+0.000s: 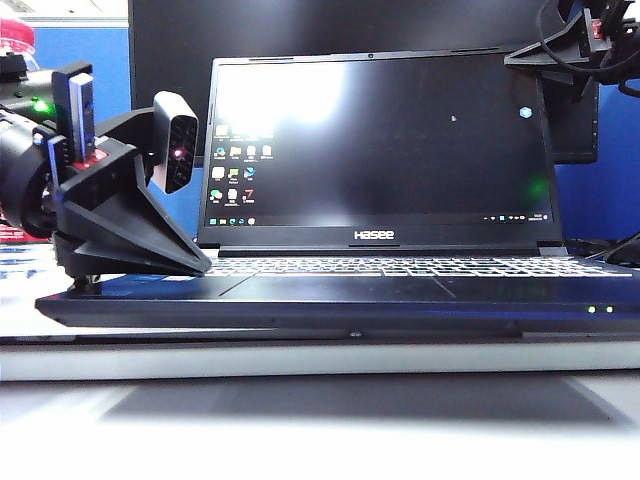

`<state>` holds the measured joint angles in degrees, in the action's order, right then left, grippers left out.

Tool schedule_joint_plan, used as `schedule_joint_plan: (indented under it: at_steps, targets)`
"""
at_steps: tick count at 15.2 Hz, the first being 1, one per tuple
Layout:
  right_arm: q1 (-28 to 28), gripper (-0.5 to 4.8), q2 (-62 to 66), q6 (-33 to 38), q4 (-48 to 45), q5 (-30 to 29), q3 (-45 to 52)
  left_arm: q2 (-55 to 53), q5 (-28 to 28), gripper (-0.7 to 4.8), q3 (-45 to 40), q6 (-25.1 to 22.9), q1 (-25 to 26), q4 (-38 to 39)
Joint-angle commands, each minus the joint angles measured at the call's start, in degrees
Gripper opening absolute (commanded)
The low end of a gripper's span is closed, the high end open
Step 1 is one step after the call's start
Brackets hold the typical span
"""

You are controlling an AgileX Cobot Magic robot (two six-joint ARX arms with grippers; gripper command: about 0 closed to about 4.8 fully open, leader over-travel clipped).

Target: Close the lid of the black laptop.

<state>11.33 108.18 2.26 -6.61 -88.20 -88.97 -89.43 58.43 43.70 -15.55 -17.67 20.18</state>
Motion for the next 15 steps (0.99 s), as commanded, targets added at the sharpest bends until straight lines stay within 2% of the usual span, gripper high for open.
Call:
schedule_joint_plan:
  at_steps: [1, 5, 6, 7, 8, 14, 15]
  targets:
    - [-0.5, -0.05, -0.6, 0.5, -0.9, 0.7, -0.5, -2.8, -5.9, -0.05, -1.3, 1.1, 0.0, -1.7]
    - [-0.6, -0.03, -0.6, 0.5, -0.9, -0.4, -0.5, -2.8, -5.8, -0.05, -1.3, 2.5, -0.1, -3.6]
    - [-0.6, 0.35, -0.6, 0.6, -0.9, -0.5, -0.5, -2.8, -5.7, -0.05, -1.3, 2.5, -0.1, -3.5]
    - [-0.6, 1.12, -0.6, 0.7, -0.9, -0.4, -0.5, -2.8, -5.7, -0.05, -1.3, 2.5, -0.1, -3.5]
    - [-0.6, 1.4, -0.6, 0.7, -0.9, -0.5, -0.5, -2.8, -5.7, -0.05, -1.3, 2.5, -0.1, -3.5]
    - [-0.6, 1.4, -0.6, 0.7, -1.1, -0.3, -0.5, -2.8, -5.4, -0.05, -1.3, 2.5, -0.1, -3.5]
    - [-0.6, 1.4, -0.6, 0.7, -1.2, -0.2, -0.5, -2.8, -3.6, -0.05, -1.3, 2.5, -0.1, -3.5]
